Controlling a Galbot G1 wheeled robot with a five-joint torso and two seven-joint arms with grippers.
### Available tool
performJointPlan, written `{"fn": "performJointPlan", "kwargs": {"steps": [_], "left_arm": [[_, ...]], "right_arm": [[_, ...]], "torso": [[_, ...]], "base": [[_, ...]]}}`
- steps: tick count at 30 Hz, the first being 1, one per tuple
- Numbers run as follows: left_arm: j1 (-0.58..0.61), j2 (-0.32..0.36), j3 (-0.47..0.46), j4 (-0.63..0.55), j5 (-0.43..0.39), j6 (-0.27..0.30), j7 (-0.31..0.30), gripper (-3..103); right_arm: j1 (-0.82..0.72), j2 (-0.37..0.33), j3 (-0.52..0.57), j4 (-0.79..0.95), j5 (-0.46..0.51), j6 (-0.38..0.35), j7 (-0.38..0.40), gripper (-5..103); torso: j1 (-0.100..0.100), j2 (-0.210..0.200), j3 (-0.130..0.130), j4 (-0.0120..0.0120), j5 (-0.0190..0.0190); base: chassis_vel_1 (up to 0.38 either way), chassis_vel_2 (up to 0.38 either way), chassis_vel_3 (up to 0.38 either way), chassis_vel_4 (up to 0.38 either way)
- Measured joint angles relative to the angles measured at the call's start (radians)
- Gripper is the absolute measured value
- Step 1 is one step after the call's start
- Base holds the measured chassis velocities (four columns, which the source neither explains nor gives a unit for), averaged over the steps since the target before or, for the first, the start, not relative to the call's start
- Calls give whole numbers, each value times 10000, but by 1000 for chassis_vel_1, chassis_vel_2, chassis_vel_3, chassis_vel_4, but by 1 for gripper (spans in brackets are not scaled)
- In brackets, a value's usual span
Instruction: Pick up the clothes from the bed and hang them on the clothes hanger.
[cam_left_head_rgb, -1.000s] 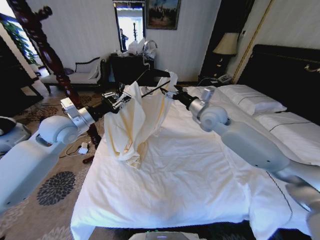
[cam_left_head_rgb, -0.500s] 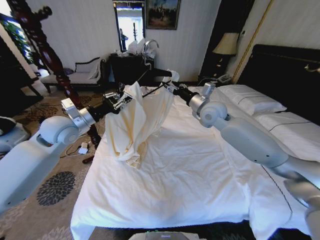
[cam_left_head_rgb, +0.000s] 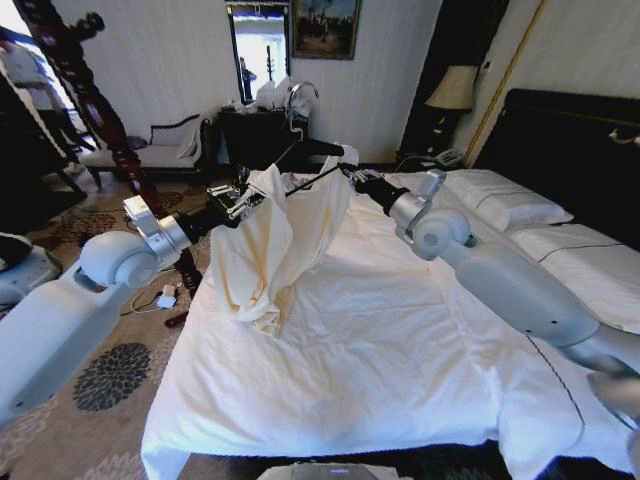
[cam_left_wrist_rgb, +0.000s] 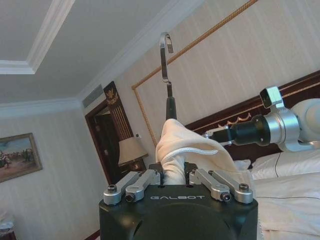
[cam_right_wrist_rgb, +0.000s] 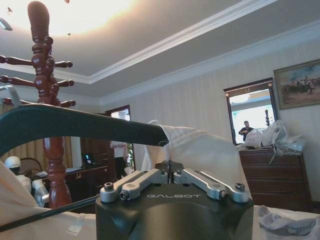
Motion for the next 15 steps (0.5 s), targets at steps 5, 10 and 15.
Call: {"fn": "performJointPlan", "kwargs": {"steps": [5,10,15], "left_arm": [[5,5,-31,-28,-21,1,-2,19],[35,6,-56,-3,-15,0,-1,19],[54,-43,-56,116,36,-9,24,19]], "right_arm": [[54,35,-27,-66,11,-5,-4,0],[73,36,-29,-70,87,221,-227,0],[-112,-196,215,248,411,587,-486,0]], "torso": [[1,0,0,0,0],[0,0,0,1,-1],[1,0,1,1,-2]], "base": [[0,0,0,0],[0,0,0,0],[0,0,0,0]]}}
